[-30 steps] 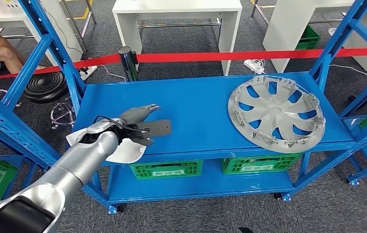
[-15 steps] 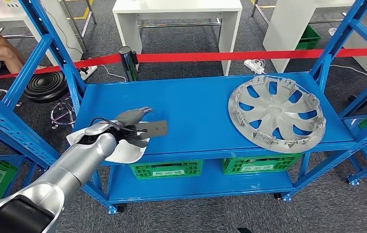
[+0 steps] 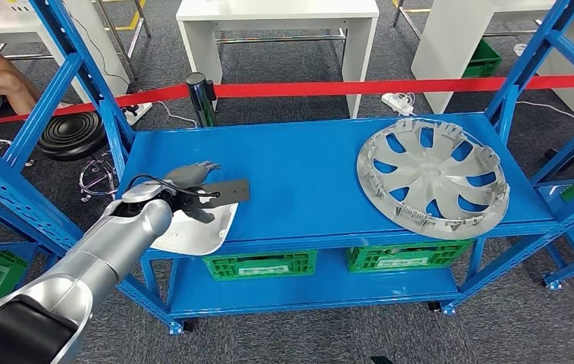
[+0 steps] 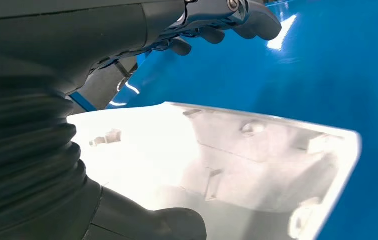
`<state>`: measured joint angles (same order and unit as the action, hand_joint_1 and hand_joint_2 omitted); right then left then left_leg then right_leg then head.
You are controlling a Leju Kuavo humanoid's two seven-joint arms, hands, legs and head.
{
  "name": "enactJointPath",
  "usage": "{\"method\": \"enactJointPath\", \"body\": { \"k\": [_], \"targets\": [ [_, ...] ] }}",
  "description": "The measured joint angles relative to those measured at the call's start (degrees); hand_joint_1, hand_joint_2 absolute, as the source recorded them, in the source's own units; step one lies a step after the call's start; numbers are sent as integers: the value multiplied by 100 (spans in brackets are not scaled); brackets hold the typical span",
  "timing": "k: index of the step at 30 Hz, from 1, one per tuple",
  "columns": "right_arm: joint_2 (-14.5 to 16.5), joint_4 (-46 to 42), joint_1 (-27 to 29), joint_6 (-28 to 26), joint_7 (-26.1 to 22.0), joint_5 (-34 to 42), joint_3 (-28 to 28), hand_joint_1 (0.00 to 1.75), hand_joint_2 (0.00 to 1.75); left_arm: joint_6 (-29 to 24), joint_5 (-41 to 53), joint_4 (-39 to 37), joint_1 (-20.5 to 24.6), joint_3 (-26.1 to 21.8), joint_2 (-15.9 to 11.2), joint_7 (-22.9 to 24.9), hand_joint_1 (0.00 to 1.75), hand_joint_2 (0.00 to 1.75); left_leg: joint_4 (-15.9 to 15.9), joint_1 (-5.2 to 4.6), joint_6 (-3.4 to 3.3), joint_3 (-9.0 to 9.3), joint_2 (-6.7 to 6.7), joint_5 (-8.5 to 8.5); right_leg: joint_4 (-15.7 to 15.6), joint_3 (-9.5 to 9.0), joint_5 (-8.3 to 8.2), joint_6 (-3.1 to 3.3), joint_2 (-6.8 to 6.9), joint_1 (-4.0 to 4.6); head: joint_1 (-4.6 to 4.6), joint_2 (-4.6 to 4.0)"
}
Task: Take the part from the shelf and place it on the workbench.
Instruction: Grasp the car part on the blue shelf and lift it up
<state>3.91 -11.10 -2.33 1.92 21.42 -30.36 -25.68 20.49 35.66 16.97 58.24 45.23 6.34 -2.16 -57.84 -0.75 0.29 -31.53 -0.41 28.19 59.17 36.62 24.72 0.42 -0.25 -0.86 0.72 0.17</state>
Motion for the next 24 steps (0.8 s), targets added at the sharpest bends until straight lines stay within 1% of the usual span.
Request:
{"method": "enactJointPath", "body": {
  "k": [7, 11, 14, 15, 18, 19, 24],
  "targets": [
    [5, 0, 0, 1, 0, -6, 0, 0, 175, 45, 25, -24, 1, 23, -8, 19, 0, 175, 0, 0, 0, 0, 0, 0, 0, 0, 0, 0, 0, 0, 0, 0],
    [21, 0, -8, 3, 0, -78, 0, 0, 175, 267, 75, -137, -2, 136, -81, 25, 0, 175, 0, 0, 0, 0, 0, 0, 0, -2, 0, 0, 0, 0, -1, 0],
    [23, 0, -13, 13, 0, -111, 0, 0, 175, 335, 119, -186, -16, 176, -121, 22, 0, 175, 0, 0, 0, 1, 0, 0, -1, -2, 0, 0, 0, 0, 0, 0],
    [23, 0, -16, 16, 0, -119, 0, 0, 175, 340, 126, -197, -25, 182, -129, 18, 17, 175, 0, 0, -1, 1, 0, 0, -1, -2, 0, 0, 0, 0, -1, 0],
    [22, 0, -26, 17, 0, -137, 0, 0, 175, 346, 125, -215, -56, 202, -144, -3, 148, 175, 0, 0, -1, 1, 0, 1, -2, -2, 0, -1, 0, 0, -1, 0],
    [22, 0, -31, 17, 0, -137, 0, 0, 175, 346, 121, -221, -64, 208, -146, -15, 175, 175, 0, 0, -1, 1, 0, 1, -2, -2, 0, -1, 0, 0, 0, 0],
    [22, 0, -45, 17, 0, -137, -2, 0, 175, 375, 70, -243, -102, 220, -144, -122, 175, 175, 0, 0, -2, 2, 0, 1, -4, -3, 1, -1, 0, 0, -1, 0]
  ]
}}
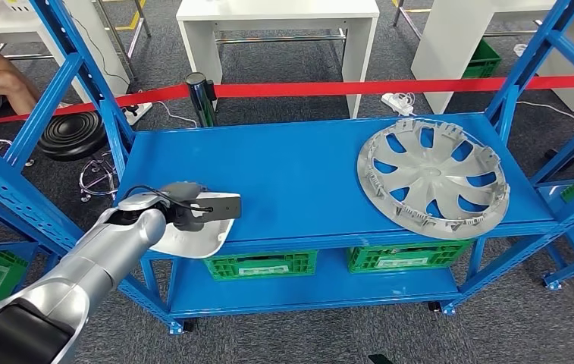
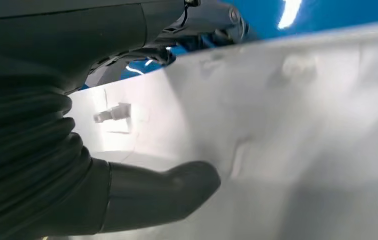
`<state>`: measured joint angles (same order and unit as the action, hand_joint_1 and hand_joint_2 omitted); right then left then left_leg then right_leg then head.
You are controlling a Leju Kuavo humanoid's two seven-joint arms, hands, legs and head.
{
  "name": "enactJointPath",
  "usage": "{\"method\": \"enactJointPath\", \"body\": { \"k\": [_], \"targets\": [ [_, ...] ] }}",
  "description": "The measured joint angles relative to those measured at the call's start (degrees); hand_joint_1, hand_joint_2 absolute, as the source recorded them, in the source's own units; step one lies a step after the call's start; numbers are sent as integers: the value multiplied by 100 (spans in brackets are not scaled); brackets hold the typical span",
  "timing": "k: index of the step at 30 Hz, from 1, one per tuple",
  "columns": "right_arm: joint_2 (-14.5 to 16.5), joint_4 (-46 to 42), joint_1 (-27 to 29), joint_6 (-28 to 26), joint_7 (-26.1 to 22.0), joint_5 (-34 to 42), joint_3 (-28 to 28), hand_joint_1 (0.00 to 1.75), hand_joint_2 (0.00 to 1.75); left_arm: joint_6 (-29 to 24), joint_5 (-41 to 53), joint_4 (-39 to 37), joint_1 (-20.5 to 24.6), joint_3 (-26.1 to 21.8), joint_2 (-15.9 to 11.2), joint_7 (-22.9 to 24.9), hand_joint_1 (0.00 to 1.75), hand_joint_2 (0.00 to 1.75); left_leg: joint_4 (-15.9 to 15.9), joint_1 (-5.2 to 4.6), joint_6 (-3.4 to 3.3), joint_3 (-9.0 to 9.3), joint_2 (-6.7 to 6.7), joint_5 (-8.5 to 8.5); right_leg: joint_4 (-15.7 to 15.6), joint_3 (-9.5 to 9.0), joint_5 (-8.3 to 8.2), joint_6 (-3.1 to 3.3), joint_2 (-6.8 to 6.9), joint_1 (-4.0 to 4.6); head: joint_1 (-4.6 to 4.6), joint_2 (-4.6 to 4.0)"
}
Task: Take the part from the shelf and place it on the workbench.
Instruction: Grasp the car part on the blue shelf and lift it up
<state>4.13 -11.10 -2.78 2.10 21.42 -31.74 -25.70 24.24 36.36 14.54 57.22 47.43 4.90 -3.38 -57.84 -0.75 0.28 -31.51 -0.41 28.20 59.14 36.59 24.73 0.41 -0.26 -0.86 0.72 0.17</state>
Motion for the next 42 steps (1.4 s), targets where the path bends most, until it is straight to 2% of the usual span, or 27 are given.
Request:
{"method": "enactJointPath", "body": {
  "k": [13, 37, 42],
  "targets": [
    [0, 0, -9, 0, 0, -2, -5, 0, 175, 2, -76, 1, -49, 0, 56, -130, 175, 175, 0, 0, -1, 0, 0, 1, -2, -1, 0, 0, 0, 0, 1, 0],
    [0, 0, -10, 0, 0, -81, -50, 0, 175, 70, -349, 2, -102, -4, 2, -375, 175, 175, 0, 0, -2, 2, 0, 1, -3, -6, 0, -1, 0, 0, 1, 0],
    [0, 2, -10, 0, 0, -114, -51, 0, 175, -108, -360, 20, -142, -7, -22, -599, 175, 175, 0, 0, -2, 2, 0, 1, -4, -6, 0, -1, 0, 0, 1, 0]
  ]
}}
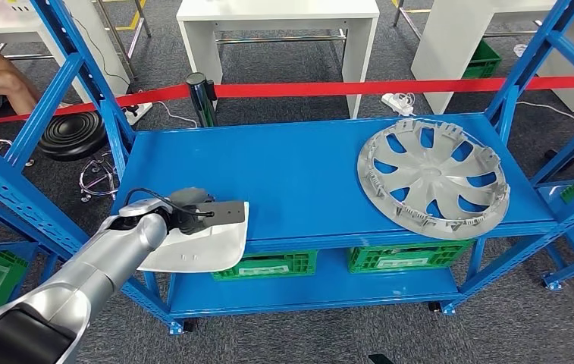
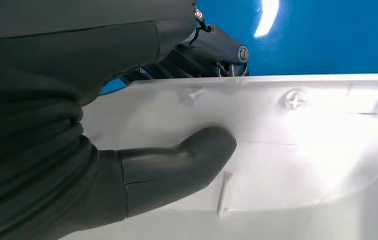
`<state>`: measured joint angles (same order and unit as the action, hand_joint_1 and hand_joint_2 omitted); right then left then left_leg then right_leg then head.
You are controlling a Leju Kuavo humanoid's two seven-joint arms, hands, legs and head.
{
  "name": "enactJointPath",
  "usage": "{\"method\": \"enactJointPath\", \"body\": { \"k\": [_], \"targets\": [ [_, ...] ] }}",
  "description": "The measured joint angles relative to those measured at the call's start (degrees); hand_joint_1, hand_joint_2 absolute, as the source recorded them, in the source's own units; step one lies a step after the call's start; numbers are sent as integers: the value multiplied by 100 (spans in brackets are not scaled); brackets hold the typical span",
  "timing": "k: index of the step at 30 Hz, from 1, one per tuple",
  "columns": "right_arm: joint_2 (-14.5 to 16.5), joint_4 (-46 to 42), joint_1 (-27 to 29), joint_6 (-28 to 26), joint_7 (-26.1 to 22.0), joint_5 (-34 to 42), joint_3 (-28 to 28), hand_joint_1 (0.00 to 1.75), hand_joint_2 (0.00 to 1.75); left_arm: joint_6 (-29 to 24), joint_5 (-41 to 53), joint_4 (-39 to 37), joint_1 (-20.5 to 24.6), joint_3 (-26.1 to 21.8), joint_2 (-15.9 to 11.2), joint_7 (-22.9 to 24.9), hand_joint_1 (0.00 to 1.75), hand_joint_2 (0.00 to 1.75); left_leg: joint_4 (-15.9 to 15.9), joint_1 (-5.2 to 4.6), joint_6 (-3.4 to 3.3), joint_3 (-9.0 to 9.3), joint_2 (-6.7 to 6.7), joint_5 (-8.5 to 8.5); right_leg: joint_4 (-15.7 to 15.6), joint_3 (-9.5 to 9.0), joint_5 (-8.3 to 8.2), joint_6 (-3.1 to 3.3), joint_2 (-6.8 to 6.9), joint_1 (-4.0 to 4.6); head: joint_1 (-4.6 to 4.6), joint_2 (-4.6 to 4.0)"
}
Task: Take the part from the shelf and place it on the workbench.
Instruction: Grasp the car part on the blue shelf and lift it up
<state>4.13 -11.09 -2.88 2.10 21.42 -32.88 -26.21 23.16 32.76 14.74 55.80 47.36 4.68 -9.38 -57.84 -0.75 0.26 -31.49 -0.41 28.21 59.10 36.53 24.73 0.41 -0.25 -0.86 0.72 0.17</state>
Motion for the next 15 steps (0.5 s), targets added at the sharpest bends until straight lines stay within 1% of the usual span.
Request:
{"method": "enactJointPath", "body": {
  "k": [4, 7, 10, 13, 15],
  "targets": [
    [0, -1, 0, 0, 0, -6, -4, 0, 175, -355, -31, 44, -54, -5, -8, -238, 175, 175, 0, 0, 0, 1, 0, 0, 0, 1, 0, 0, 0, 0, -1, 0],
    [0, -1, 1, -1, 0, 2, -31, 0, 175, -664, -373, 94, -92, -127, 26, -513, 175, 175, 0, 0, 0, 0, -1, 0, -1, 1, 0, 0, -1, 1, -2, 0],
    [-1, -2, 1, -3, 0, 15, -72, 0, 175, -886, -873, 222, -89, -403, 123, -902, 175, 175, -1, -1, 0, 0, -2, 0, -2, 1, 0, -1, 0, 2, -1, 0],
    [-7, -1, 7, -23, 0, 46, -114, 0, 175, -929, -1532, 506, -9, -792, 250, -1285, 175, 175, -3, -1, -1, -1, -1, 0, -3, 2, -3, -4, 0, 2, -1, 0],
    [-12, -2, 11, -39, 0, 70, -156, 0, 175, -907, -2078, 810, 99, -1092, 327, -1435, 175, 175, -4, -1, -2, -3, -1, 1, -4, 2, -4, -6, 0, 2, 0, 0]
  ]
}}
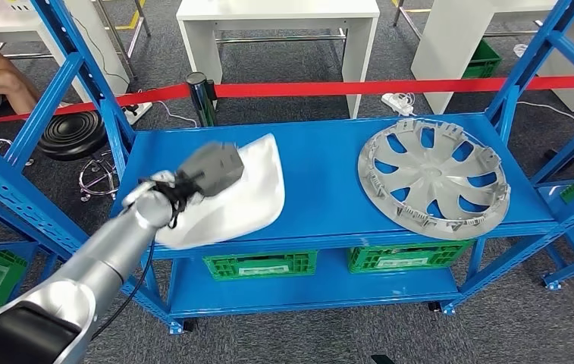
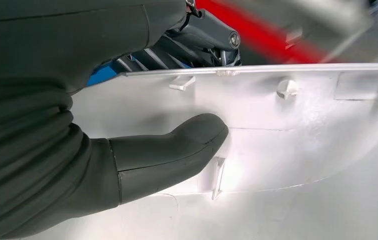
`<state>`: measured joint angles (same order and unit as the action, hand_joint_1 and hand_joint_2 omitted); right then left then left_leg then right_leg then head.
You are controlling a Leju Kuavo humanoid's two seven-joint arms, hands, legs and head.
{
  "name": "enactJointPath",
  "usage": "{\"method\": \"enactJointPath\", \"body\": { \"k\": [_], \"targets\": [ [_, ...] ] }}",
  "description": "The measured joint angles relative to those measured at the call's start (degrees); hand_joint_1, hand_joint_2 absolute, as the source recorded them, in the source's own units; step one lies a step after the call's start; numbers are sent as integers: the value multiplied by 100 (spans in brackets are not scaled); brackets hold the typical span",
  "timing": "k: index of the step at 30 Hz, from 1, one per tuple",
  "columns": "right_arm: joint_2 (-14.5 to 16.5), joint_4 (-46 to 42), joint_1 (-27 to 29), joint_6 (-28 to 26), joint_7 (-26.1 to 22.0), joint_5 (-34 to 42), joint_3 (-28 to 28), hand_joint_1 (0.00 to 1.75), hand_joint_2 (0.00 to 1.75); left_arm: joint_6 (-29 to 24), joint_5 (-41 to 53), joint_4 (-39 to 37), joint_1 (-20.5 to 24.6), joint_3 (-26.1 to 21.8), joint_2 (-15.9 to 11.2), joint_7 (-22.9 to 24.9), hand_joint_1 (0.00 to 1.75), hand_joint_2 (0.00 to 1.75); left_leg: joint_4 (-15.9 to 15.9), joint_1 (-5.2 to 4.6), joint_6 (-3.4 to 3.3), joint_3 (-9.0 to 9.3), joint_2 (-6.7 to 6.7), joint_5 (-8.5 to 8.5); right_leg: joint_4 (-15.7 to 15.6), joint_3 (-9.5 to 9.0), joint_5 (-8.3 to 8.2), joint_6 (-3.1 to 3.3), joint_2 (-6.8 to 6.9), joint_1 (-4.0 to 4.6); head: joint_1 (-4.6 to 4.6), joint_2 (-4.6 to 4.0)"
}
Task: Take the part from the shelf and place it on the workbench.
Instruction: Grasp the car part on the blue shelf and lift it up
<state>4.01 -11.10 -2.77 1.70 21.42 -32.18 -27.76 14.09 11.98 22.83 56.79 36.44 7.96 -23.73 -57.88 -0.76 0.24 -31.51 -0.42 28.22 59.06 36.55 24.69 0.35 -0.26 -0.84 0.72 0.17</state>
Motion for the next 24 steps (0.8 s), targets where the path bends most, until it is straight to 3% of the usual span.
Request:
{"method": "enactJointPath", "body": {
  "k": [5, 9, 15, 24],
  "targets": [
    [-5, 0, 11, -46, 0, 62, -117, 0, 175, -3, -1597, 1307, 158, -560, 43, 367, 175, 175, 0, 0, -9, 0, 3, 6, -1, -1, 0, -1, -2, -6, -1, 0],
    [-5, 2, 18, -56, 0, 79, -203, 0, 175, -356, -2573, 2660, 75, -819, -145, 554, 175, 175, 2, 2, -9, -1, 8, 8, -1, -1, 2, -2, -9, -8, -2, 0],
    [-5, 1, 25, -84, 0, 89, -296, 0, 175, -483, -2906, 4025, -277, -1000, -490, 787, 175, 175, 3, 4, -8, 4, 4, 10, -1, -8, 9, -5, -2, -4, -1, 0],
    [-3, 2, 28, -115, 0, 158, -443, 0, 175, -300, -2966, 4932, -757, -1125, -819, 988, 175, 175, -39, -21, -45, -11, 5, 30, -11, -14, -1, -45, -1, -24, -2, 0]
  ]
}}
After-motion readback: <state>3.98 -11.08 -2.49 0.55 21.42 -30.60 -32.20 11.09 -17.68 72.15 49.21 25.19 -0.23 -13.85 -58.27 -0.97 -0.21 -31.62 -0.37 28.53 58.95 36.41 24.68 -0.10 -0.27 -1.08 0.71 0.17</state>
